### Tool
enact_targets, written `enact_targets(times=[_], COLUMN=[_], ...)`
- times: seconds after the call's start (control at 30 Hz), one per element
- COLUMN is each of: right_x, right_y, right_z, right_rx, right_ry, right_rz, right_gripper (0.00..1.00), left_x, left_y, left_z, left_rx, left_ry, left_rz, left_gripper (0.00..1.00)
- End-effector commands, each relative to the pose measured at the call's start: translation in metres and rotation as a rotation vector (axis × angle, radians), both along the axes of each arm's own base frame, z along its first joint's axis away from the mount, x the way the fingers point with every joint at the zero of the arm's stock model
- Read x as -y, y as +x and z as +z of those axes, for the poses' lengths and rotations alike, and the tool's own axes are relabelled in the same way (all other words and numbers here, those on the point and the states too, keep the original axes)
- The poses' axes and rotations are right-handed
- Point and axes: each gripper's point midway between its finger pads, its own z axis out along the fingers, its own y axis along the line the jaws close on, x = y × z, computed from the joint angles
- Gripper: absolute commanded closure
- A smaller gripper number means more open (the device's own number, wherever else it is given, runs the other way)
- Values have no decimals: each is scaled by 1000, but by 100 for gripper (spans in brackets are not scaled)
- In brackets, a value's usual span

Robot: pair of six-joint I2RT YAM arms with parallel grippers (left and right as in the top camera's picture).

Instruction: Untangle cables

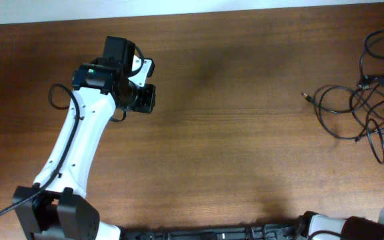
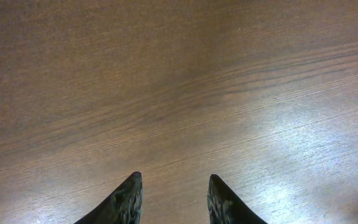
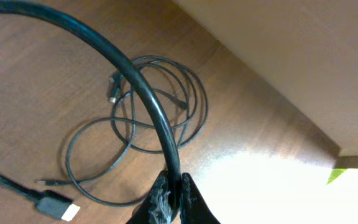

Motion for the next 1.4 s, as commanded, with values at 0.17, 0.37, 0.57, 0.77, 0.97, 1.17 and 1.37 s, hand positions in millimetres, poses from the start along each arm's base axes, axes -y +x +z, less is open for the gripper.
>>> enact_targets(times=[0.17,0.37,0.57,0.77,0.97,1.17,1.37], right_x=[48,-14,-50,-101,-206,-280,-265], right_y=[25,21,28,43,70,39,31], right_z=[-80,-148,-162,-162,-161,-165,-140], right_rx=[32,-123,-226,-295,-376,-642,-561], right_ry=[331,743,773,767,691,463,494], right_rz=[-47,18,136,271,609,1007,896], right_gripper=[96,10,9,10,9,8,8], left_x=[1,2,2,3,11,-15,-34], left_y=[-1,1,1,5,47,52,-1], left_z=[8,8,9,10,31,28,8], left_rx=[18,24,25,44,235,244,22], left_ry=[-17,-19,-19,-23,-64,46,120], left_rz=[7,7,7,7,7,141,155], left_gripper=[65,64,63,49,30,18,1])
